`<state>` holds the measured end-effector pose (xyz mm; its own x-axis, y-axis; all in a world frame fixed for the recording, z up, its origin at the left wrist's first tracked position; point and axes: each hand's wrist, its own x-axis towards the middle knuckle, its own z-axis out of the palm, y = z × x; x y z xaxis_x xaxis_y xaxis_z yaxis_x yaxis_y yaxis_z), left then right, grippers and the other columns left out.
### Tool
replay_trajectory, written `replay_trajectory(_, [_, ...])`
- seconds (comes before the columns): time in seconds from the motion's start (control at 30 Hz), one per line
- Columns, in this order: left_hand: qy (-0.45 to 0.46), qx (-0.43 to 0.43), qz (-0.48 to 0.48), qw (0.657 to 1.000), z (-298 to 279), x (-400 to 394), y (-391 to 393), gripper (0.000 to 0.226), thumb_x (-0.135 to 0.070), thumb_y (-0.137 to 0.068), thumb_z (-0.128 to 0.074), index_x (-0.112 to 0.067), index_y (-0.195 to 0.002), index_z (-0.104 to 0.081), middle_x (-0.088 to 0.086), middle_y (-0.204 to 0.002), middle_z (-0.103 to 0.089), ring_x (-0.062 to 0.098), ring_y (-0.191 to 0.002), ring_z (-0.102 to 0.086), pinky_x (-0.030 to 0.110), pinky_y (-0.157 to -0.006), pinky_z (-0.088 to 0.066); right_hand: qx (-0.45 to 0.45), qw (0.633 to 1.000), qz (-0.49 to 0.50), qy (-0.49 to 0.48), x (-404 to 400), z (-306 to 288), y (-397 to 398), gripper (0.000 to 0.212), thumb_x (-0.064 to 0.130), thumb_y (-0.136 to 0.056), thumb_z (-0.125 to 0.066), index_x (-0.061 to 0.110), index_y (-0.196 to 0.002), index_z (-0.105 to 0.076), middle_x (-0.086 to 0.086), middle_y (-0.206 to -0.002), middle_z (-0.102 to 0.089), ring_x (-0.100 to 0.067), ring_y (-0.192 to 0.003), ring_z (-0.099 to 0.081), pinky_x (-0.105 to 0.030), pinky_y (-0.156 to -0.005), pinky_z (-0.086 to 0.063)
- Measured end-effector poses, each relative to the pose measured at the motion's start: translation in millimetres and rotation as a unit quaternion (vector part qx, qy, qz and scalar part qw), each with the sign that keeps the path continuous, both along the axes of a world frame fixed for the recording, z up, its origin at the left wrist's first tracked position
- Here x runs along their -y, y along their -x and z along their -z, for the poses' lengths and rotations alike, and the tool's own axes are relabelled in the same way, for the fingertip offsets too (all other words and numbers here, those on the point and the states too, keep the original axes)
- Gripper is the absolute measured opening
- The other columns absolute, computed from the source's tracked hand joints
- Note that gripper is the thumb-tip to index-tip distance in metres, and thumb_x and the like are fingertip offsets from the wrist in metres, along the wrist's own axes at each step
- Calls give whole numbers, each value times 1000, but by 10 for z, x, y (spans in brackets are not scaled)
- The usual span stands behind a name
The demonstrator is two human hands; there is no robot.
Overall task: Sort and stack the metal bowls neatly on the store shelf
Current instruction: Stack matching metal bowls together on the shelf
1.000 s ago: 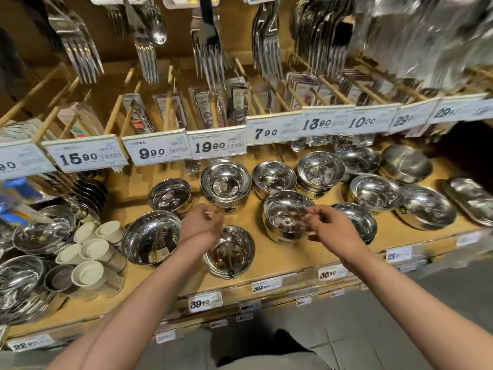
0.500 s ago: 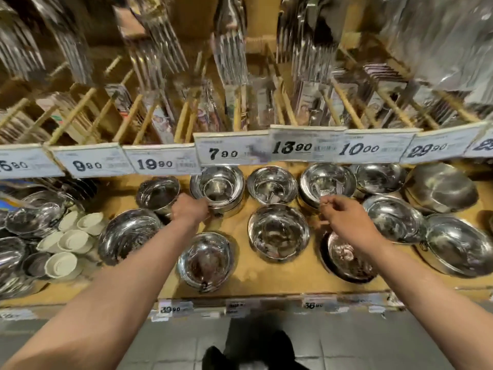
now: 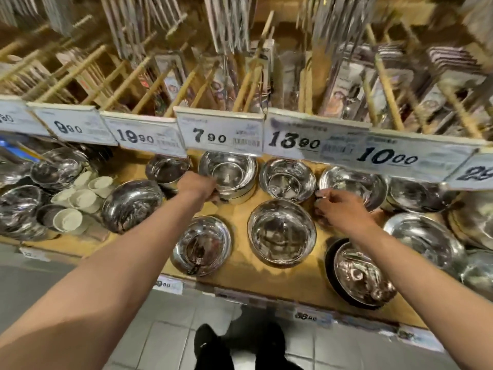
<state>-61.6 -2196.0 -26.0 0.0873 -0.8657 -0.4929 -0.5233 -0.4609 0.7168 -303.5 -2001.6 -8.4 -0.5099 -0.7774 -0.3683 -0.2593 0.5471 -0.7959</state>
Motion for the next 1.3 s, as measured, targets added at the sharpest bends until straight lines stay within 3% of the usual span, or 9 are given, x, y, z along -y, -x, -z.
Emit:
replay_trajectory(0.1, [-17, -35, -7, 999, -96, 30, -17, 6, -1, -94, -67, 4, -92, -64, 8, -60, -72, 19, -56, -73, 38, -69, -65, -12, 1000, 0, -5, 72, 66, 17, 18, 16, -97, -60, 29, -100, -73, -7, -91, -76, -35, -84, -73, -51, -82, -59])
replay_trajectory(0.23, [-7, -57, -3, 998, -288, 0, -41, 21, 4, -94, -63, 3, -115, -61, 19, -100, -75, 23, -71, -77, 40, -71, -66, -22, 999, 1, -31, 143, 110, 36, 20, 14, -97, -55, 17, -107, -72, -16, -90, -77, -31, -73, -69, -54, -78, -59])
replay_trajectory(0.4, [52, -93, -34, 994, -522, -181, -211, 7, 0, -95, -61, -5, -98, -64, 14, -90, -73, 22, -61, -75, 33, -59, -64, -167, 982, -68, -60, 289, 83, -23, 26, 20, -101, -51, 4, -110, -70, -12, -86, -70, -25, -74, -65, -33, -64, -50])
replay_trajectory(0.6, [15, -200, -50, 978, -648, -527, -429, 15, 3, -97, -56, 0, -107, -66, 18, -97, -76, 21, -62, -75, 21, -49, -58, -169, 980, -72, -76, 436, 138, -156, 41, 14, -100, -50, -5, -137, -51, -10, -87, -64, -22, -76, -57, -29, -66, -41])
replay_trajectory(0.77, [-8, -230, -64, 971, -631, -727, -568, 17, 4, -98, -54, -4, -105, -68, 17, -87, -79, 27, -66, -76, 30, -56, -64, -192, 974, -54, -104, 535, 188, -215, 38, 23, -104, -51, -9, -124, -56, -17, -98, -68, -37, -100, -66, -40, -89, -52])
replay_trajectory(0.83, [-10, -228, -64, 971, -608, -775, -618, 18, 4, -98, -54, -5, -105, -68, 18, -89, -79, 29, -72, -77, 30, -57, -64, -197, 974, -34, -110, 558, 193, -221, 45, 29, -105, -53, -10, -129, -52, -22, -114, -66, -39, -109, -62, -35, -83, -45])
replay_trajectory(0.97, [-11, -235, -76, 969, -522, -841, -750, 16, 6, -96, -55, -4, -99, -68, 15, -86, -79, 27, -73, -78, 23, -54, -61, -221, 967, -39, -119, 626, 229, -222, 46, 33, -104, -54, -11, -116, -56, -22, -104, -66, -32, -89, -57, -33, -73, -41])
replay_trajectory(1.1, [-29, -241, -92, 966, -394, -942, -883, 17, 4, -96, -57, -4, -108, -67, 14, -94, -80, 28, -80, -78, 24, -58, -63, -196, 972, 3, -130, 683, 250, -196, 51, 41, -100, -62, -8, -115, -60, -24, -114, -68, -40, -107, -65, -36, -81, -50])
replay_trajectory(1.3, [-51, -238, -104, 964, -228, -1056, -1046, 23, 4, -96, -57, 1, -119, -62, 17, -104, -76, 27, -84, -78, 26, -59, -64, -192, 973, 38, -118, 735, 227, -227, 33, 11, -98, -60, -15, -118, -57, -28, -115, -65, -43, -111, -63, -43, -85, -52])
